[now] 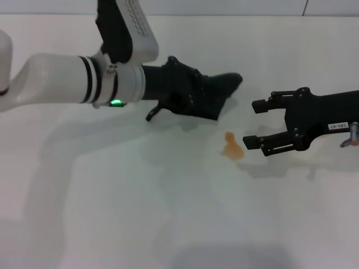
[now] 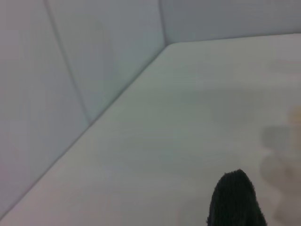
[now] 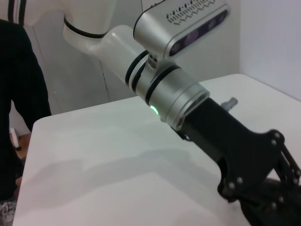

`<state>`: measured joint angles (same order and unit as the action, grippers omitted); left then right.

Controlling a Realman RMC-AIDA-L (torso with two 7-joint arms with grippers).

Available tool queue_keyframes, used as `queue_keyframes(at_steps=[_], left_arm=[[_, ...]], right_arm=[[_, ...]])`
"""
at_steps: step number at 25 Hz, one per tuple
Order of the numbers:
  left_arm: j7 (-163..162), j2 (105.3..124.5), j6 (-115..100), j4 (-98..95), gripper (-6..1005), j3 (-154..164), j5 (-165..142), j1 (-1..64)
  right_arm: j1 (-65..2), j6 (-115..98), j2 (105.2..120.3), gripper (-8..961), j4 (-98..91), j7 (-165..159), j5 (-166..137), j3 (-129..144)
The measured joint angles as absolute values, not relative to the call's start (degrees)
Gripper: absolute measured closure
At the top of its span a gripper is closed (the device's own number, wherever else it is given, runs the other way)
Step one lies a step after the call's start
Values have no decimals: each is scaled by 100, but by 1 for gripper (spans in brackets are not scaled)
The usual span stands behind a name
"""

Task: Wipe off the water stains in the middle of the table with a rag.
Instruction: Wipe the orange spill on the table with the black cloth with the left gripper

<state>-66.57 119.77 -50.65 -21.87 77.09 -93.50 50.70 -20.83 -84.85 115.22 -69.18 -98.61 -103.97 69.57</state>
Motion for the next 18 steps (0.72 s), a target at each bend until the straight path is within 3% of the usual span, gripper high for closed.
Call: queue_keyframes(at_steps=[18], left_arm=[[-6562, 11997, -5226, -2250, 858, 9639, -8000, 4790]], right_arm=[[-2083, -8517, 11522, 111, -6917, -9887, -10326, 7146]])
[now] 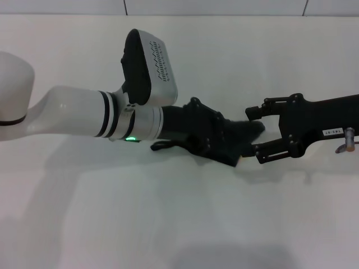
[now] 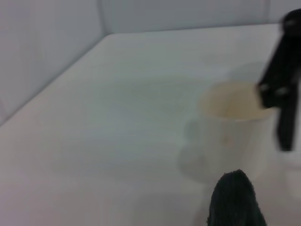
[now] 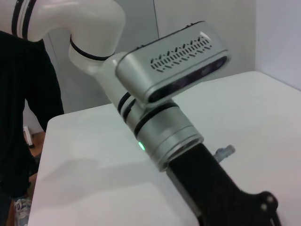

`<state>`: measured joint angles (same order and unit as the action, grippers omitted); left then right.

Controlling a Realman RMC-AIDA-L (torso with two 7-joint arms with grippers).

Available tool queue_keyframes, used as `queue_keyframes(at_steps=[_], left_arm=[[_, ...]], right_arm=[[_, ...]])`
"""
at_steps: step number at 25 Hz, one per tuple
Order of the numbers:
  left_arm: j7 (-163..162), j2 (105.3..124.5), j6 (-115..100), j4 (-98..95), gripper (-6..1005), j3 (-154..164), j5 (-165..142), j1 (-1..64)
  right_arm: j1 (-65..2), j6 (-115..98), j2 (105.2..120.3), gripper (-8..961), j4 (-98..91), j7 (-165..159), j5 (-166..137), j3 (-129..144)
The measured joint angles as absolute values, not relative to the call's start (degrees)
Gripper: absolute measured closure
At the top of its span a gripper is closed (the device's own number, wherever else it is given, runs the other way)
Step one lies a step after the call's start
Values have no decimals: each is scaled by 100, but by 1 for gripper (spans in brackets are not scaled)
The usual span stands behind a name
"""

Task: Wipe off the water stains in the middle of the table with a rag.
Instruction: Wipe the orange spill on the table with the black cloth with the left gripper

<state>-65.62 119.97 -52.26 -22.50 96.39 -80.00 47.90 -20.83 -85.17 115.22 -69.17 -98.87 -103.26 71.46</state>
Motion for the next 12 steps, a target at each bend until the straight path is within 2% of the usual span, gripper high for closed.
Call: queue_keyframes(at_steps=[12], left_arm=[[-6533, 11996, -5379, -2266, 858, 10065, -8077, 4899]], right_arm=[[-2083, -8504, 11522, 111, -6917, -9888, -10326, 7163]])
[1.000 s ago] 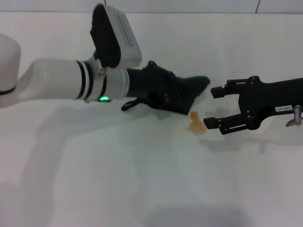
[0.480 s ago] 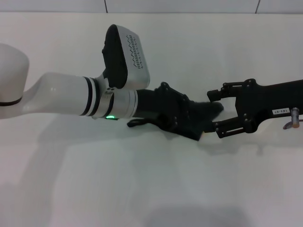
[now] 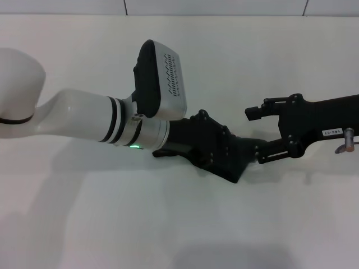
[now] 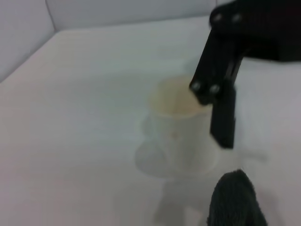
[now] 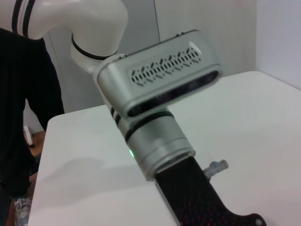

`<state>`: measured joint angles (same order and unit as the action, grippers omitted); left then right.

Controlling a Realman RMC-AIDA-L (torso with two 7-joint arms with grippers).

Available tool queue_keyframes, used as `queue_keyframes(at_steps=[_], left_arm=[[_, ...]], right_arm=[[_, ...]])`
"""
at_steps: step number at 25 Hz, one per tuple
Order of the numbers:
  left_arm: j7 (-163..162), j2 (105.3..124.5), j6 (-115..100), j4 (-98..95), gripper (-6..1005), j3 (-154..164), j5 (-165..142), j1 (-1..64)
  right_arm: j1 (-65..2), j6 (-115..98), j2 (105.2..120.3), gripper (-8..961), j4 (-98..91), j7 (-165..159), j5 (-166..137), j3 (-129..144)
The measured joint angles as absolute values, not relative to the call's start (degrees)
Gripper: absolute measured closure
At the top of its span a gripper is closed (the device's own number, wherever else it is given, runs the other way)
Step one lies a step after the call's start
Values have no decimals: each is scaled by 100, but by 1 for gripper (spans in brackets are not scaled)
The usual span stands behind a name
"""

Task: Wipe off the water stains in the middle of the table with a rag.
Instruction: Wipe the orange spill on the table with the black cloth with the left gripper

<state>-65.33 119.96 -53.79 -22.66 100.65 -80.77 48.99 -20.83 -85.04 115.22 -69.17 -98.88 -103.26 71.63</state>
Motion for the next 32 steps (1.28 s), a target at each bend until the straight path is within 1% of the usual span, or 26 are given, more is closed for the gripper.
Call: queue_keyframes(at_steps=[15, 29, 32], left_arm=[[-6285, 11965, -4524, -2255, 859, 10205, -8056, 4957], [-5857, 11973, -4067, -2293, 859, 10205, -8015, 4963], [-5719, 12001, -4097, -2373, 859, 10234, -8012, 4972]], right_arm=[[-2083, -8481, 11522, 111, -6895, -9897, -10299, 7199], [-2083, -8472, 11522, 111, -6898, -9897, -10264, 7198], [-2083, -8473, 11522, 111, -6907, -9897, -10258, 7198]])
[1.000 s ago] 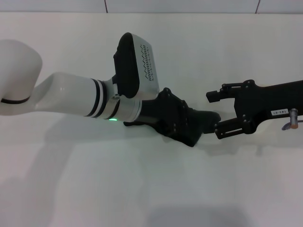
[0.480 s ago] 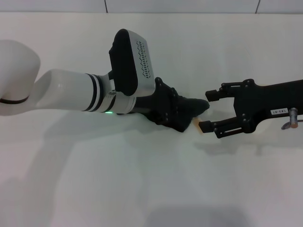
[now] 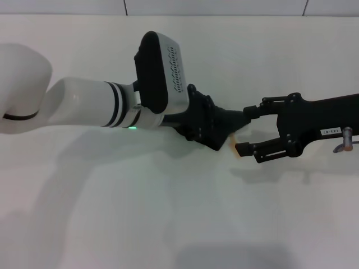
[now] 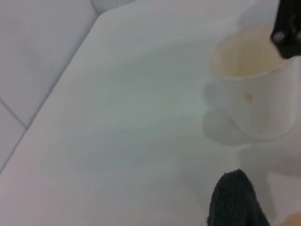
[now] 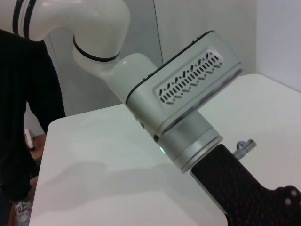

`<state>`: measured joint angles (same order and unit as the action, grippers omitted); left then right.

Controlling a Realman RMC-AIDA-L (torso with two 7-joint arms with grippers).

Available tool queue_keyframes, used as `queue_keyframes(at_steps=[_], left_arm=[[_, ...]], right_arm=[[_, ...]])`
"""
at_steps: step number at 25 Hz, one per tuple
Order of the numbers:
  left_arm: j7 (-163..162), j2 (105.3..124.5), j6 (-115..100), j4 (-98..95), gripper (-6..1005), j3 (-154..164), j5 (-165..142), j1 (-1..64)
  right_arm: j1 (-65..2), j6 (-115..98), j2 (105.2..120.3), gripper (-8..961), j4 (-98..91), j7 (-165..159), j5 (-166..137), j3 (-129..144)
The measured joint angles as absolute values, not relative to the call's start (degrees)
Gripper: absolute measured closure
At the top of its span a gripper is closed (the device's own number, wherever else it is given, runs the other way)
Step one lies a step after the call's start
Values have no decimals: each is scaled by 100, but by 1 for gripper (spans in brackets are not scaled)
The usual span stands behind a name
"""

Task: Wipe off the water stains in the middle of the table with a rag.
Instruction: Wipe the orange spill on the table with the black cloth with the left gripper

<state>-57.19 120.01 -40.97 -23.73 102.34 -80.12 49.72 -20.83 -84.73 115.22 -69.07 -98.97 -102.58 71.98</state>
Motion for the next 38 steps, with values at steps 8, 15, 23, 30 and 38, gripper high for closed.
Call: queue_keyframes(at_steps=[8, 15, 23, 30, 38], left_arm=[[-5387, 12046, -4110, -2380, 859, 10246, -7887, 4968], [-5119, 12050, -4117, -2293, 859, 10418, -7424, 5005], [-4932, 12050, -4104, -2275, 859, 11579, -6375, 5038], [-5089, 12021, -4779, -2320, 858, 11893, -6119, 5047], [-5196, 11969, -5012, -2268, 858, 11821, -6176, 5036]], right_arm=[[-2083, -8482, 11522, 111, -6932, -9942, -10252, 7198], [-2085, -8504, 11522, 112, -6998, -9953, -10252, 7208], [-2090, -8507, 11522, 112, -7005, -10022, -10253, 7275], [-2077, -8520, 11522, 111, -7005, -10028, -10257, 7303], [-2067, -8494, 11522, 112, -7032, -10061, -10257, 7366]])
